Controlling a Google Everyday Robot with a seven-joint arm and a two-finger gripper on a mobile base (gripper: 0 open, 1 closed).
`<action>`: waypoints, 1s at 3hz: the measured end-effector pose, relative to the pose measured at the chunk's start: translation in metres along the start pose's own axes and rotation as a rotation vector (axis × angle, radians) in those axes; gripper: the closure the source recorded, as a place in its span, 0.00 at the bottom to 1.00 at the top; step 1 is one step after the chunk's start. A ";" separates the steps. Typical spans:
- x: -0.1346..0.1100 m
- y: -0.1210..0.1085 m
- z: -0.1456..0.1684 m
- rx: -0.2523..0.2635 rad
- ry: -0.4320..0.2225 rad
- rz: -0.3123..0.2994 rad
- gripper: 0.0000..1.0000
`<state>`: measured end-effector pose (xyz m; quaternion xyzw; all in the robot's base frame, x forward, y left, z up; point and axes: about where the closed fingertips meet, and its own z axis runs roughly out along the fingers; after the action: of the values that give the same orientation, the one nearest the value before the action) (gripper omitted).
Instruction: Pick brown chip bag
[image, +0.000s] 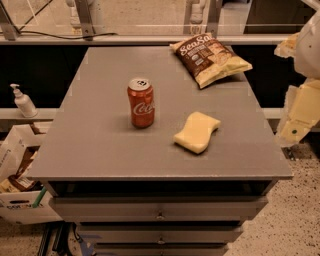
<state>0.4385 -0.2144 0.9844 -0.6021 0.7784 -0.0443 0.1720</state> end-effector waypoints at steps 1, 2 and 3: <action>0.000 0.000 0.000 0.000 0.000 0.000 0.00; -0.003 -0.003 -0.001 0.013 -0.034 -0.005 0.00; -0.011 -0.012 0.003 0.020 -0.088 -0.037 0.00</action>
Offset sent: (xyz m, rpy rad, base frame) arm 0.0086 0.0016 0.0010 0.0643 -0.0342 0.0270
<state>0.4531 -0.2070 0.9873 -0.6160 0.7584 -0.0287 0.2109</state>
